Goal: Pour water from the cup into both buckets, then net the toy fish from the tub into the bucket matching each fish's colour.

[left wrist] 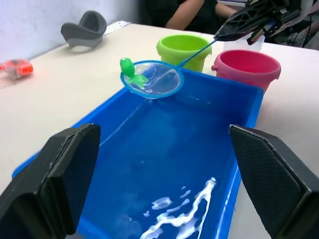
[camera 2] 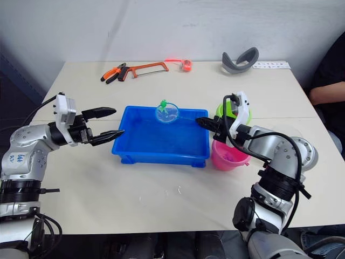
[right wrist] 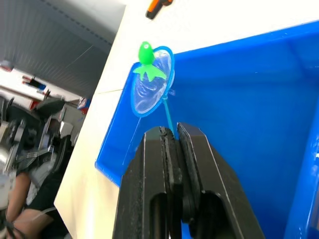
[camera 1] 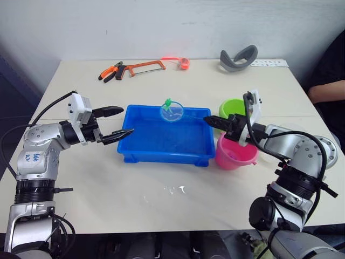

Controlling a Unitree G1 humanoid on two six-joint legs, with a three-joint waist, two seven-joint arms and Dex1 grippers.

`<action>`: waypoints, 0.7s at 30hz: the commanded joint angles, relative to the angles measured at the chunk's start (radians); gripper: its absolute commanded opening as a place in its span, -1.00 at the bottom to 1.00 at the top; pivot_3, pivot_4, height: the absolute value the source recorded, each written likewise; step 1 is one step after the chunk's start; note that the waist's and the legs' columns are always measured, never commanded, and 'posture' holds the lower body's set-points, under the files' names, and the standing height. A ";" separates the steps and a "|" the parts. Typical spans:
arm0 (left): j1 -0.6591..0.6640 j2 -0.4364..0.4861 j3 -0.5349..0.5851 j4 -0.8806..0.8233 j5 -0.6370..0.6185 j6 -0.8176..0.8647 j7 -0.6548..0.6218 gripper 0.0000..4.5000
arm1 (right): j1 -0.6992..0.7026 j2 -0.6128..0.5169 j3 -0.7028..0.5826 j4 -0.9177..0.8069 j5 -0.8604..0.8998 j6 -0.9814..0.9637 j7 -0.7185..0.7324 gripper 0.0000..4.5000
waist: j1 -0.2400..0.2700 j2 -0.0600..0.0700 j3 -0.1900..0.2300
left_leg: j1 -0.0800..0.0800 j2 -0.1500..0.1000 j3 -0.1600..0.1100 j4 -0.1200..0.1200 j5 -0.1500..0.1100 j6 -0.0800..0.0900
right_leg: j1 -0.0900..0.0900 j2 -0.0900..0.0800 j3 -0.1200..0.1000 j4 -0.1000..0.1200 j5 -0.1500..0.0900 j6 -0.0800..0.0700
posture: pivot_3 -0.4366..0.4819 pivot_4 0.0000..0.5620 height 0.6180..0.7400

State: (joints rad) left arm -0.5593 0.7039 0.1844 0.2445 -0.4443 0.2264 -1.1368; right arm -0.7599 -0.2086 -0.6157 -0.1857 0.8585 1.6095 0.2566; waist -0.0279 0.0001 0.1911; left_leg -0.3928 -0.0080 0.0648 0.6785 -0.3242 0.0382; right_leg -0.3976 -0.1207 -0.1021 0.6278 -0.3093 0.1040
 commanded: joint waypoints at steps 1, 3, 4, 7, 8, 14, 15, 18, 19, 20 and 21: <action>-0.033 -0.007 -0.006 0.009 -0.004 -0.021 -0.015 0.99 | 0.015 -0.050 -0.017 -0.061 0.110 0.005 0.006 -1.00 | 0.000 0.000 0.000 | 0.000 0.000 0.000 0.000 0.000 0.000 | 0.000 0.000 0.000 0.000 0.000 0.000 | -0.05 -0.47 1.00; -0.048 -0.015 -0.013 0.015 -0.003 -0.023 -0.021 0.99 | 0.023 -0.071 -0.027 -0.070 0.156 0.005 -0.010 -1.00 | 0.001 0.000 0.000 | 0.000 0.000 0.000 0.000 0.000 0.000 | 0.000 0.000 0.000 0.000 0.000 0.000 | -0.05 -0.47 1.00; -0.056 -0.021 -0.018 0.014 -0.003 -0.023 -0.027 0.99 | 0.031 -0.084 -0.033 -0.079 0.184 0.005 -0.021 -1.00 | 0.001 0.000 0.000 | 0.000 0.000 0.000 0.000 0.000 0.000 | 0.000 0.000 0.000 0.000 0.000 0.000 | -0.05 -0.47 1.00; -0.078 -0.039 -0.038 -0.002 -0.007 -0.014 -0.035 0.99 | 0.059 -0.124 -0.051 -0.105 0.275 0.005 -0.054 -1.00 | 0.003 0.000 0.000 | 0.000 0.000 0.000 0.000 0.000 0.000 | 0.000 -0.005 0.000 0.000 0.000 0.000 | -0.05 -0.47 1.00; -0.087 -0.045 -0.044 -0.014 -0.011 -0.007 -0.034 0.99 | 0.065 -0.138 -0.057 -0.109 0.304 0.005 -0.068 -1.00 | 0.003 0.000 0.000 | 0.000 0.000 0.000 0.000 0.000 0.000 | 0.000 -0.005 -0.001 0.000 0.000 0.000 | -0.05 -0.47 1.00; -0.126 -0.092 -0.070 -0.063 -0.030 0.032 -0.028 0.99 | 0.107 -0.246 -0.125 -0.105 0.488 0.005 -0.176 -1.00 | 0.003 0.000 0.000 | 0.000 0.000 0.000 0.001 0.000 0.000 | 0.001 -0.005 -0.001 -0.001 0.000 0.000 | -0.05 -0.47 1.00; -0.136 -0.102 -0.077 -0.066 -0.034 0.039 -0.029 0.99 | 0.121 -0.274 -0.140 -0.090 0.531 -0.001 -0.205 -1.00 | 0.005 0.000 0.000 | 0.000 0.000 0.000 0.000 0.000 0.000 | 0.001 -0.005 -0.001 -0.001 0.000 0.000 | -0.05 -0.47 1.00; -0.165 -0.132 -0.084 -0.063 -0.041 0.060 -0.019 0.99 | 0.192 -0.371 -0.145 -0.047 0.698 -0.084 -0.316 -1.00 | 0.017 0.000 0.000 | 0.000 0.000 0.000 0.001 0.000 0.000 | 0.001 -0.006 -0.001 -0.001 0.000 0.000 | -0.05 -0.47 1.00; -0.173 -0.141 -0.088 -0.061 -0.040 0.065 -0.016 0.99 | 0.223 -0.409 -0.139 -0.035 0.760 -0.125 -0.355 -1.00 | 0.024 0.000 0.000 | 0.000 0.000 0.000 0.001 0.000 0.000 | 0.002 -0.006 -0.001 -0.002 0.000 0.000 | -0.05 -0.47 1.00; -0.179 -0.149 -0.092 -0.061 -0.041 0.069 -0.014 0.99 | 0.254 -0.446 -0.130 -0.021 0.817 -0.169 -0.397 -1.00 | 0.025 0.000 0.000 | 0.000 0.000 0.000 0.001 0.000 0.000 | 0.002 -0.006 -0.001 -0.002 0.000 0.000 | -0.05 -0.47 1.00; -0.182 -0.155 -0.096 -0.062 -0.041 0.072 -0.014 0.99 | 0.280 -0.478 -0.120 -0.010 0.866 -0.209 -0.431 -1.00 | 0.026 0.000 0.000 | 0.000 0.000 0.000 0.001 0.000 0.000 | 0.002 -0.005 -0.001 -0.002 0.000 0.000 | -0.05 -0.47 1.00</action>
State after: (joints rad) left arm -0.7168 0.5535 0.0884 0.2095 -0.4674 0.2949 -1.1532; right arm -0.5038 -0.6358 -0.7268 -0.2009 1.6012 1.4838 -0.1120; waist -0.0023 -0.0002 0.1912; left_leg -0.3926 -0.0080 0.0658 0.6801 -0.3240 0.0387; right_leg -0.3954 -0.1260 -0.1036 0.6260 -0.3093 0.1041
